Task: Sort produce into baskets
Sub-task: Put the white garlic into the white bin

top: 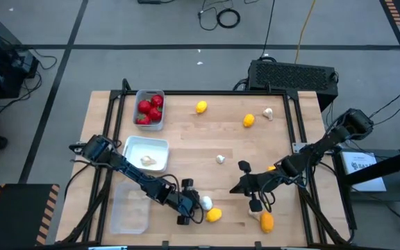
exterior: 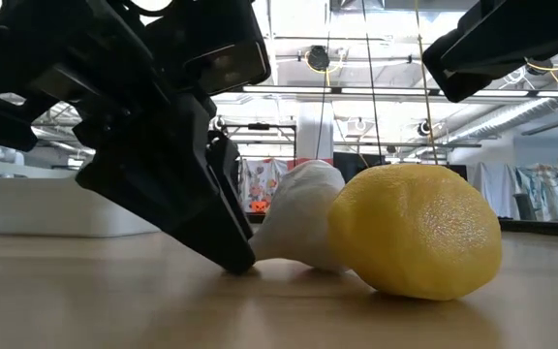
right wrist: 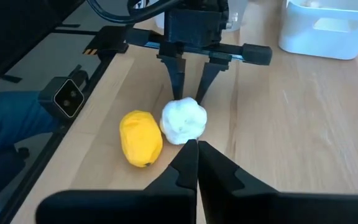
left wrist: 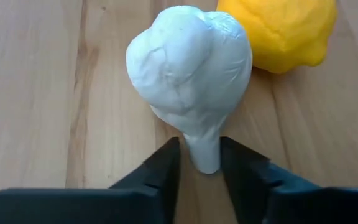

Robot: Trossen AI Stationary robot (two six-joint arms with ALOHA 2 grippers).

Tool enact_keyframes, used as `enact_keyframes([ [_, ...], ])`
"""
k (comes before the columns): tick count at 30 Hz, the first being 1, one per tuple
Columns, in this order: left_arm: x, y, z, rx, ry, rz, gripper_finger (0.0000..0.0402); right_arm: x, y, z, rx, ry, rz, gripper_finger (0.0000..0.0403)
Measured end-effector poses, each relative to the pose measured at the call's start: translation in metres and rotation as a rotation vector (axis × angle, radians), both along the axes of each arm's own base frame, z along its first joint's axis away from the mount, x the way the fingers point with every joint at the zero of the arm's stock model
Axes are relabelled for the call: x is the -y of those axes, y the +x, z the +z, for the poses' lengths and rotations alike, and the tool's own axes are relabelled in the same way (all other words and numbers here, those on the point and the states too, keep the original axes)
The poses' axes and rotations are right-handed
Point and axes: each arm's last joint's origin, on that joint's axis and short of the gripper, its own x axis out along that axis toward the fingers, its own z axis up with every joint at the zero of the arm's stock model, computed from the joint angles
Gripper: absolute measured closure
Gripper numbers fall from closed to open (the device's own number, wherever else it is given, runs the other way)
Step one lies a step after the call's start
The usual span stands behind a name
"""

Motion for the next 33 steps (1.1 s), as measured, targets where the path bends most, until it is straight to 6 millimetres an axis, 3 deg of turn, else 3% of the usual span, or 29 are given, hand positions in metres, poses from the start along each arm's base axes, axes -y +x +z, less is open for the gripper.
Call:
enact_keyframes([
  [7, -0.006, 0.004, 0.008, 0.002, -0.017, 0.014, 0.0385, 0.000, 0.000, 0.000, 0.000, 0.000, 0.000, 0.0403],
  [15, -0.037, 0.004, 0.063, -0.079, 0.066, 0.063, 0.0383, 0.000, 0.000, -0.001, -0.008, -0.002, -0.001, 0.0402],
  [19, -0.057, -0.012, 0.096, -0.139, 0.140, 0.121, 0.0383, 0.001, -0.001, -0.002, -0.022, -0.007, -0.003, 0.0402],
  [24, -0.082, -0.046, 0.131, -0.258, 0.160, 0.235, 0.0383, 0.001, -0.002, -0.004, -0.042, -0.019, -0.002, 0.0402],
  [33, -0.115, -0.111, 0.161, -0.556, 0.214, 0.528, 0.0382, 0.001, -0.002, -0.004, -0.036, -0.061, 0.023, 0.0402],
])
